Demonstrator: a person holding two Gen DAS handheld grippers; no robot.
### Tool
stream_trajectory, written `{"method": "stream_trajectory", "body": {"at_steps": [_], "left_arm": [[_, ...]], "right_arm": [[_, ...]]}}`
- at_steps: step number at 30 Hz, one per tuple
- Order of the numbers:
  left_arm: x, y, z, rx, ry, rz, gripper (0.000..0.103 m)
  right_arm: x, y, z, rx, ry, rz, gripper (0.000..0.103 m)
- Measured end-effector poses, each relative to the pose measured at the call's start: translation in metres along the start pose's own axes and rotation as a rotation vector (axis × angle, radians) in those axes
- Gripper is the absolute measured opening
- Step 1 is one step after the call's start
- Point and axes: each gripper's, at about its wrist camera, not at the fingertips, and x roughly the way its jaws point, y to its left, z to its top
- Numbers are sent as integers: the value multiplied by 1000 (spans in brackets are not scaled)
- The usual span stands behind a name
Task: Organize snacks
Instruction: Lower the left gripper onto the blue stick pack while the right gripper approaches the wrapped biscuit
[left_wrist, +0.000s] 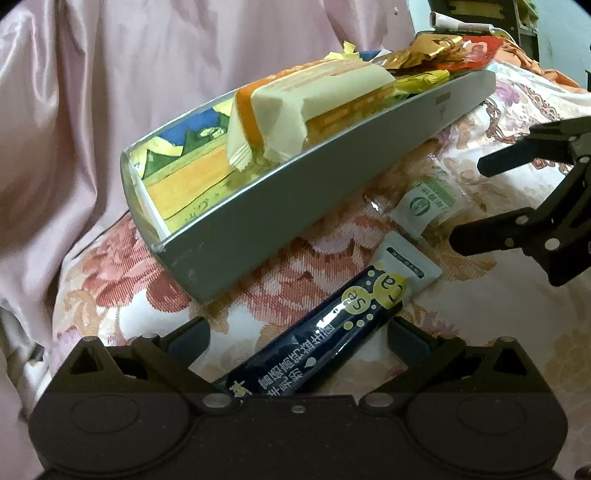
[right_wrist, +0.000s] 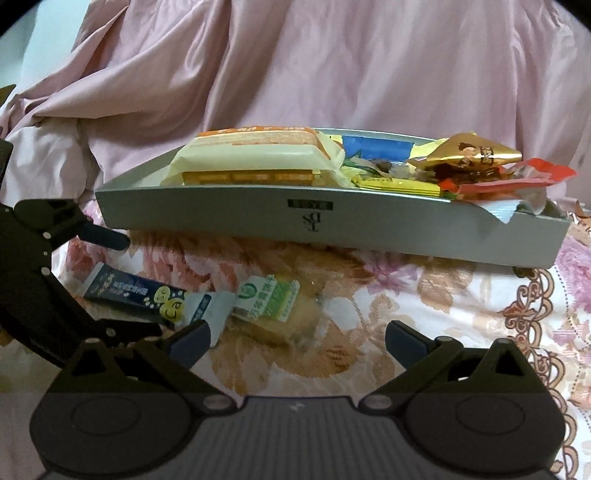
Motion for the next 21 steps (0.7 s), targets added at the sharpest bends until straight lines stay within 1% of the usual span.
{"method": "stream_trajectory", "body": {"at_steps": [4, 7, 10, 12, 14, 16, 18, 21], "left_arm": [[2, 5, -1, -36, 20, -25, 102], [3, 9, -1, -77, 49, -65, 102], [4, 14, -3, -132, 107, -141, 102], [3, 12, -3, -144, 162, -192, 102], [2, 6, -2, -122, 211, -203, 102], [1, 4, 1, -108, 240, -204, 102], [3, 5, 3, -101, 253, -208, 102], [7, 8, 5, -106, 247, -203, 102]], "right_arm": [[5, -1, 1, 29, 10, 13, 103], [7, 1, 1, 26, 13, 18, 103], [8, 3, 3, 26, 12, 22, 103], [11, 3, 3, 30, 14, 21, 103], [12, 2, 3, 38, 16, 20, 103], [14, 1, 4, 45, 20, 22, 103], [15, 0, 4, 48, 22, 22, 103], [18, 0, 7, 50, 17, 30, 103]]}}
